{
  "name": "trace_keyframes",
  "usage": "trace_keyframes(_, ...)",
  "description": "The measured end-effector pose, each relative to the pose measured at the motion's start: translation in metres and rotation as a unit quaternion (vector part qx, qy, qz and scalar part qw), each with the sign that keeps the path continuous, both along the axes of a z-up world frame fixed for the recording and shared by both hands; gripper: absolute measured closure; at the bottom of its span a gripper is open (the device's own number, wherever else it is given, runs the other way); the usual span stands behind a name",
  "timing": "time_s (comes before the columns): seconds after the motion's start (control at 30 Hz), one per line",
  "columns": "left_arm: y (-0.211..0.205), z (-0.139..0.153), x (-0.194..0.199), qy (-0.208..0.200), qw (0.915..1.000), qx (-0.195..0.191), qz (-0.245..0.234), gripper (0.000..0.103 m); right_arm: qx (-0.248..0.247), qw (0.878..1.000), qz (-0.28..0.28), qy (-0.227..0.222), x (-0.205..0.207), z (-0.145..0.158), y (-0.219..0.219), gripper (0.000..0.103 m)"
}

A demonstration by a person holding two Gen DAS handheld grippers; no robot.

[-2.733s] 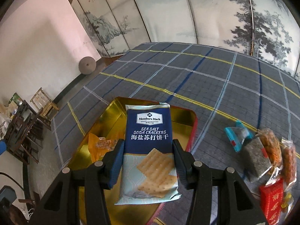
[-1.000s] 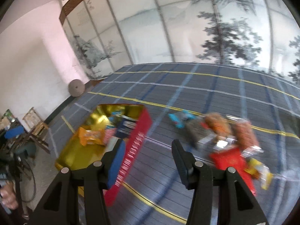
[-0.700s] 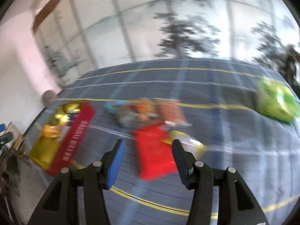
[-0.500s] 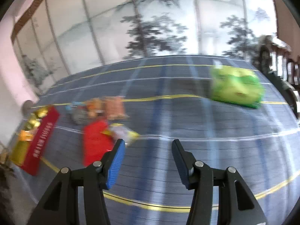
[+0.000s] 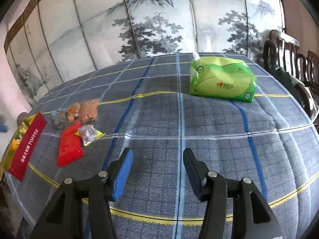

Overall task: Organize snacks
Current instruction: 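Move both grippers back toward the remaining snacks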

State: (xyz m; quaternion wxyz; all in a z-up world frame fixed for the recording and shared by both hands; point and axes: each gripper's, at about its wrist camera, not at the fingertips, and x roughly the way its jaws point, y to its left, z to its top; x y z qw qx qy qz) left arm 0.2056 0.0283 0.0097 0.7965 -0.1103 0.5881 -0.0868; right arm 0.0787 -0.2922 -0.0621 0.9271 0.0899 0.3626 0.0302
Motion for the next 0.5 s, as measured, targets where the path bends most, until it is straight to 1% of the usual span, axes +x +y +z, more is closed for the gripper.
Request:
trace_keyframes(0.07, -0.001, -0.014, 0.019, 0.029, 0.999, -0.019, 0.027, 0.037, 0.016, 1.0, 0.001, -0.009, -0.003, 0.002, -0.004, 0.043)
trace_keyframes(0.13, -0.001, -0.028, 0.035, 0.05, 0.9967, -0.031, 0.056, 0.037, 0.032, 0.999, 0.003, -0.018, -0.006, 0.003, -0.007, 0.043)
trace_keyframes(0.2, -0.002, -0.037, 0.046, 0.059, 0.9955, -0.024, 0.071, 0.037, 0.047, 0.999, 0.007, -0.026, -0.008, 0.004, -0.01, 0.043)
trace_keyframes(0.27, -0.005, -0.045, 0.054, 0.071, 0.9939, -0.03, 0.079, 0.037, 0.056, 0.998, 0.013, -0.031, -0.009, 0.005, -0.011, 0.043)
trace_keyframes(0.37, -0.007, -0.052, 0.065, 0.073, 0.9927, -0.022, 0.093, 0.037, 0.065, 0.997, 0.023, -0.035, -0.009, 0.005, -0.011, 0.043)
trace_keyframes(0.47, -0.006, -0.061, 0.076, 0.08, 0.9897, -0.018, 0.117, 0.038, 0.074, 0.996, 0.032, -0.041, -0.011, 0.006, -0.012, 0.043)
trace_keyframes(0.5, -0.005, -0.064, 0.079, 0.082, 0.9885, -0.014, 0.126, 0.041, 0.077, 0.996, 0.034, -0.043, -0.011, 0.006, -0.012, 0.043)
